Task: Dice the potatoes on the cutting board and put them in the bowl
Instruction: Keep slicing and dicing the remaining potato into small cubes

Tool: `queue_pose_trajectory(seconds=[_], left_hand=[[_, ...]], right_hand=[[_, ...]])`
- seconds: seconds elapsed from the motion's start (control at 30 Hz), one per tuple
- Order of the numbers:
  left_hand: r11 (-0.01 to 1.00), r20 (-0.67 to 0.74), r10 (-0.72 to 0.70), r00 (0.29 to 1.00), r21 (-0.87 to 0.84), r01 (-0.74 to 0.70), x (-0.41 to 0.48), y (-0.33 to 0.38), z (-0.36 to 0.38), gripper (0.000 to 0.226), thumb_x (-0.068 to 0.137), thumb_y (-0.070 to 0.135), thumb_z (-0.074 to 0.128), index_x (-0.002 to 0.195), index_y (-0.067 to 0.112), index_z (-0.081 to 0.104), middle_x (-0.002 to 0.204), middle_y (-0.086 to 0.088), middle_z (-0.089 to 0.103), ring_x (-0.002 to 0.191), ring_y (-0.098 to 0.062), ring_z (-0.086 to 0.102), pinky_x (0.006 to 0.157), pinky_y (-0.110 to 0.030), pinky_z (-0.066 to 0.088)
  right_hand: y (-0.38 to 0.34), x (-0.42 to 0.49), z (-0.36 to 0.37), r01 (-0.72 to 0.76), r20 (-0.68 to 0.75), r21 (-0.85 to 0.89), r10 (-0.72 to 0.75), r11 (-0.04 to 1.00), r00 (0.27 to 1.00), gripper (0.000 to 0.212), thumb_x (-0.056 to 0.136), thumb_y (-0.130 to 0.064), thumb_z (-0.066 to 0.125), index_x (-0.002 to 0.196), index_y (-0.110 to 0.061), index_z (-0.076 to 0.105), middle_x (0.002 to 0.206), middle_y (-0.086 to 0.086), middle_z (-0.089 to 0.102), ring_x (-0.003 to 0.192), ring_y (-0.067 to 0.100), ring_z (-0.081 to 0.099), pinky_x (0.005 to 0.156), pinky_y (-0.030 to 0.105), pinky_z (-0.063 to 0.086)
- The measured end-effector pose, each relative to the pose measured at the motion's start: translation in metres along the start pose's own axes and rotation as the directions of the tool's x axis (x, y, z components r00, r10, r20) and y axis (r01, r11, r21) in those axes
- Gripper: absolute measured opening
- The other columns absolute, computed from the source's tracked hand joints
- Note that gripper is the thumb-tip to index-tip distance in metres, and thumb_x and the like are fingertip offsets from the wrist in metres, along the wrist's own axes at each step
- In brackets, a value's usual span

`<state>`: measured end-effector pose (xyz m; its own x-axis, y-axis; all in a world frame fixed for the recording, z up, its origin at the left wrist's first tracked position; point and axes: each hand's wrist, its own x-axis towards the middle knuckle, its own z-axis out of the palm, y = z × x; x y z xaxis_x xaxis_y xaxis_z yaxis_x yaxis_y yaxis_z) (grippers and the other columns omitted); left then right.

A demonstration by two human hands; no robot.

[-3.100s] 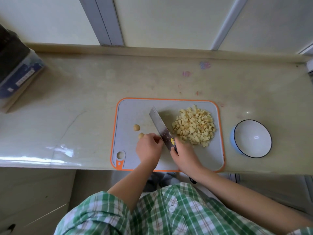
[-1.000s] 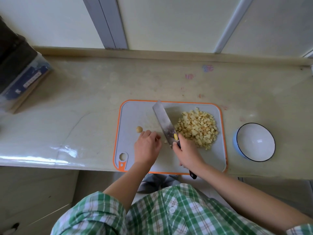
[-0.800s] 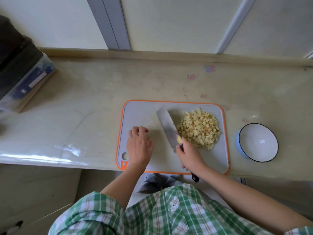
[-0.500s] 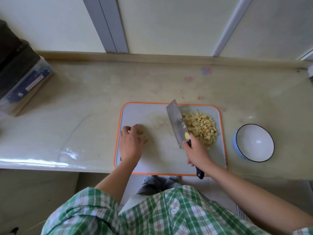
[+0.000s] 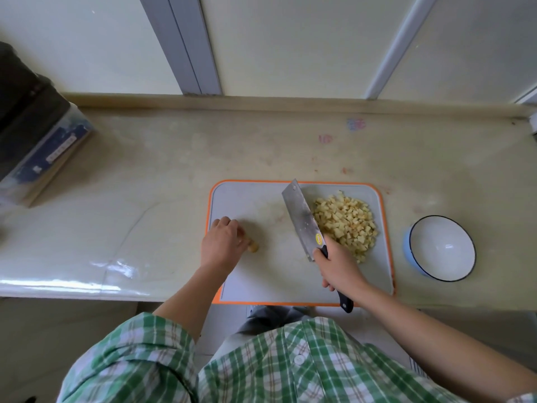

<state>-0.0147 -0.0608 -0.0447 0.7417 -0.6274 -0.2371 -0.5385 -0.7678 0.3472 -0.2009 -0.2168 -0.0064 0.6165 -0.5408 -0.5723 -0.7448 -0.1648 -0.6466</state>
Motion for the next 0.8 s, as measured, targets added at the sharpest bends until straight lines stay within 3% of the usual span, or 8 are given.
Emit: queue_pose_trajectory(seconds=[0.13,0.23,0.4,0.5,0.7,0.8], left_hand=[[0.998,-0.041,0.015,0.999,-0.06,-0.017,-0.014,0.002,0.005,0.024,0.087,0.039,0.064,0.096,0.017,0.062,0.095,0.0,0.06,0.099,-0.022,0.052,0.07,-0.028,0.039],[0.993,-0.053,-0.003,0.999,-0.12,-0.004,-0.023,0.01,0.011,0.031,0.08,0.041,0.071,0.095,0.015,0.064,0.092,-0.003,0.063,0.094,-0.023,0.053,0.073,-0.035,0.046],[0.991,-0.051,0.085,0.995,-0.099,-0.09,-0.031,0.042,0.032,0.014,0.077,0.022,0.073,0.086,0.013,0.069,0.083,-0.007,0.062,0.086,-0.029,0.055,0.06,-0.037,0.045],[0.982,-0.071,0.161,0.984,-0.088,-0.167,-0.026,0.055,0.039,0.008,0.077,0.015,0.072,0.084,0.016,0.069,0.08,-0.004,0.06,0.084,-0.029,0.056,0.055,-0.036,0.047],[0.966,-0.105,0.244,0.964,-0.06,-0.251,-0.027,0.051,0.035,0.027,0.068,0.029,0.081,0.089,0.018,0.068,0.077,-0.003,0.06,0.074,-0.027,0.058,0.048,-0.032,0.048],[0.966,-0.116,0.241,0.964,-0.072,-0.25,-0.024,0.053,0.037,0.02,0.07,0.024,0.081,0.085,0.018,0.069,0.075,-0.004,0.057,0.073,-0.028,0.057,0.045,-0.031,0.045]], right_hand=[[-0.008,0.001,0.003,0.039,0.018,-0.016,-0.039,0.999,0.999,0.01,0.097,-0.016,0.042,0.096,-0.007,0.045,0.061,0.009,0.049,0.039,0.022,0.055,0.039,0.031,0.041],[-0.012,0.0,0.006,0.07,0.042,-0.018,-0.07,0.997,0.997,0.011,0.098,-0.016,0.042,0.089,-0.008,0.042,0.061,0.011,0.049,0.039,0.02,0.054,0.04,0.033,0.042],[-0.014,-0.002,0.006,0.079,0.063,-0.051,-0.076,0.996,0.995,0.011,0.097,-0.016,0.042,0.099,-0.007,0.046,0.06,0.013,0.05,0.037,0.021,0.053,0.036,0.029,0.04],[-0.01,-0.007,0.002,0.087,0.05,-0.066,-0.083,0.994,0.995,0.009,0.098,-0.016,0.042,0.089,-0.016,0.046,0.059,0.013,0.05,0.037,0.021,0.051,0.035,0.027,0.04],[0.0,-0.011,-0.004,0.062,0.036,-0.061,-0.059,0.996,0.998,0.012,0.098,-0.018,0.042,0.101,-0.008,0.048,0.06,0.01,0.05,0.039,0.022,0.054,0.037,0.028,0.042],[0.001,-0.012,-0.005,0.057,0.031,-0.06,-0.055,0.997,0.998,0.012,0.097,-0.019,0.042,0.096,-0.007,0.046,0.062,0.013,0.05,0.038,0.021,0.054,0.036,0.027,0.04]])
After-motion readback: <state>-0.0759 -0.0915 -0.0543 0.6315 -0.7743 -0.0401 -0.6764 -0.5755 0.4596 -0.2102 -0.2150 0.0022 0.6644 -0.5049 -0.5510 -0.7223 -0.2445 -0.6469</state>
